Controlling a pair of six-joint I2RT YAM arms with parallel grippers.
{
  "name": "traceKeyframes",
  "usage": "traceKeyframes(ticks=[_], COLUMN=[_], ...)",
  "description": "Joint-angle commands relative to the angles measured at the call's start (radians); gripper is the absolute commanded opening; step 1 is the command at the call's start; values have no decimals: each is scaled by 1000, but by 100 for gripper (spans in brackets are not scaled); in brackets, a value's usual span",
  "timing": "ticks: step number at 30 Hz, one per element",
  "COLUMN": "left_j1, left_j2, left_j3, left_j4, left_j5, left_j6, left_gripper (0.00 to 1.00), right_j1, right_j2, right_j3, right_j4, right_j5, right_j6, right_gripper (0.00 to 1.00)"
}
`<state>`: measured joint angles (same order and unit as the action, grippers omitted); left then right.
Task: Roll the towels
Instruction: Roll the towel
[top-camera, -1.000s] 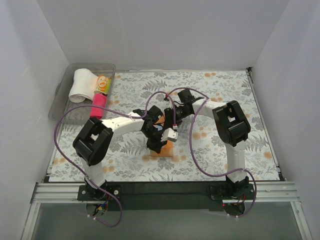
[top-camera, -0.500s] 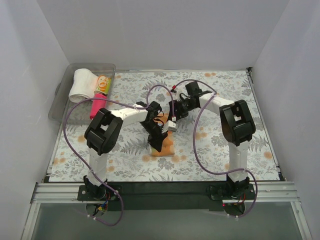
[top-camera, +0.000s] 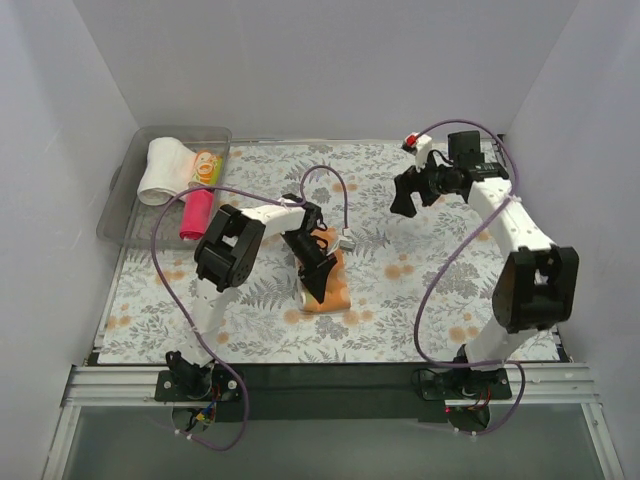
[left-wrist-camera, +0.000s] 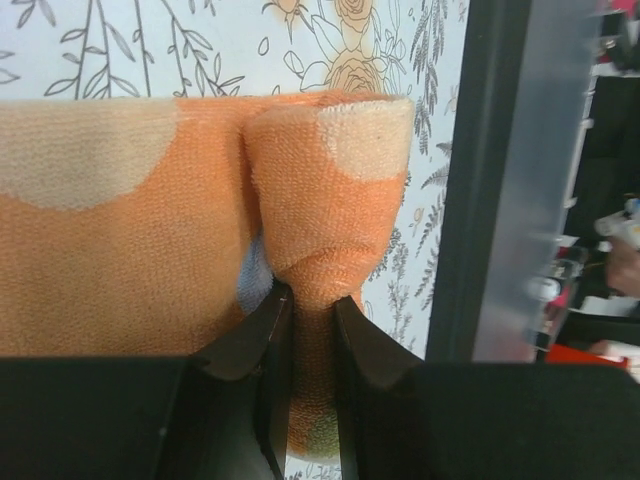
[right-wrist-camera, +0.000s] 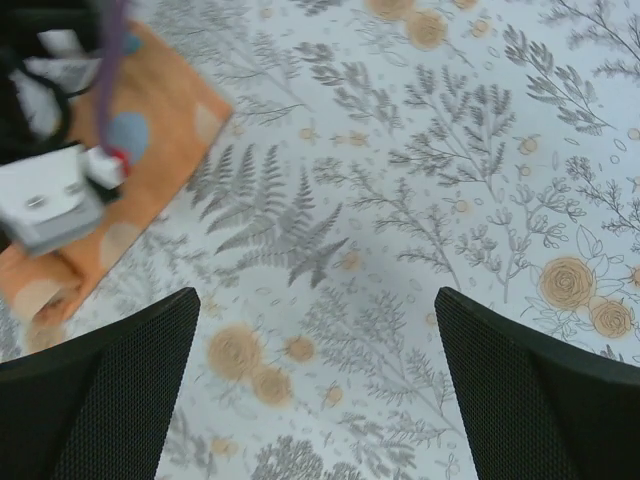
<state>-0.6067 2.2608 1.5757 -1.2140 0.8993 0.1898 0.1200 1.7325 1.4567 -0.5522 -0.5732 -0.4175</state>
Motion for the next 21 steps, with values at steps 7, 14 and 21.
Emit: traceKeyframes(ticks=[7,14,21], left_j1=[16,35,42], left_j2=[258,304,304], left_j3=[130,156,165], left_j4=[-38,-65,-61], left_j5=[-203,-194,-201], left_j6=[134,163,166], left_gripper=[14,16,17], right_j1=[394,702,854], right_j2=[-389,-349,-266], right_j3=[-315,-397,-498], right_j4=[-98,-6,162], right_j5=[45,223,311], right_j6=[-219,-322,-331], right_gripper=[94,85,76])
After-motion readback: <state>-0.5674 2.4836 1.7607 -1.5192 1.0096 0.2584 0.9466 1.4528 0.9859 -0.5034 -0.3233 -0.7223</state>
